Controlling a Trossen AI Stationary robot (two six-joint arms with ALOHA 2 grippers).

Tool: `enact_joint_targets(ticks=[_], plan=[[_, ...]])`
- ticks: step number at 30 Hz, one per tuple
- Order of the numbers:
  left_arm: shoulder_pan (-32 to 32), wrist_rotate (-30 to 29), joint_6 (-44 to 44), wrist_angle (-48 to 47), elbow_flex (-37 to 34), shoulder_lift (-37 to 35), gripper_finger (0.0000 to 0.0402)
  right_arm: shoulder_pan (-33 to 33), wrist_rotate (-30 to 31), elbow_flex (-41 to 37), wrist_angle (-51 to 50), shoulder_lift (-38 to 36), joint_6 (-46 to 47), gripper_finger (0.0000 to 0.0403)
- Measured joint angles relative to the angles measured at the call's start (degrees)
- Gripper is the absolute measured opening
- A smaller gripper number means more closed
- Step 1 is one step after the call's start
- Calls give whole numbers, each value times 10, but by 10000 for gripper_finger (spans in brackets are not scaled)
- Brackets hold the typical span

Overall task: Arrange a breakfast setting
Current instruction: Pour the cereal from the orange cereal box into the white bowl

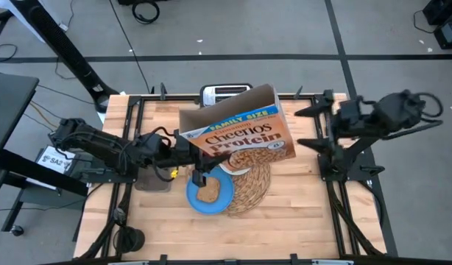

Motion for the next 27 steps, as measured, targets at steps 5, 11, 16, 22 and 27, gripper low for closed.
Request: enact_joint_targets(ticks=[5, 11, 16, 22, 27], plan=[[0, -3, 11, 4, 0, 0, 208, -59, -85, -5, 22, 32, 20, 357], [0, -3, 45, 22, 0, 0, 208, -111, -145, -5, 17, 66, 31, 357], [2, 3, 50, 23, -1, 0, 208, -144, -222, -5, 17, 88, 40, 344], [4, 5, 46, 17, -1, -1, 208, -162, -233, -4, 16, 91, 33, 287], [4, -17, 31, 17, -1, 0, 221, -171, -246, -4, 17, 90, 34, 265]])
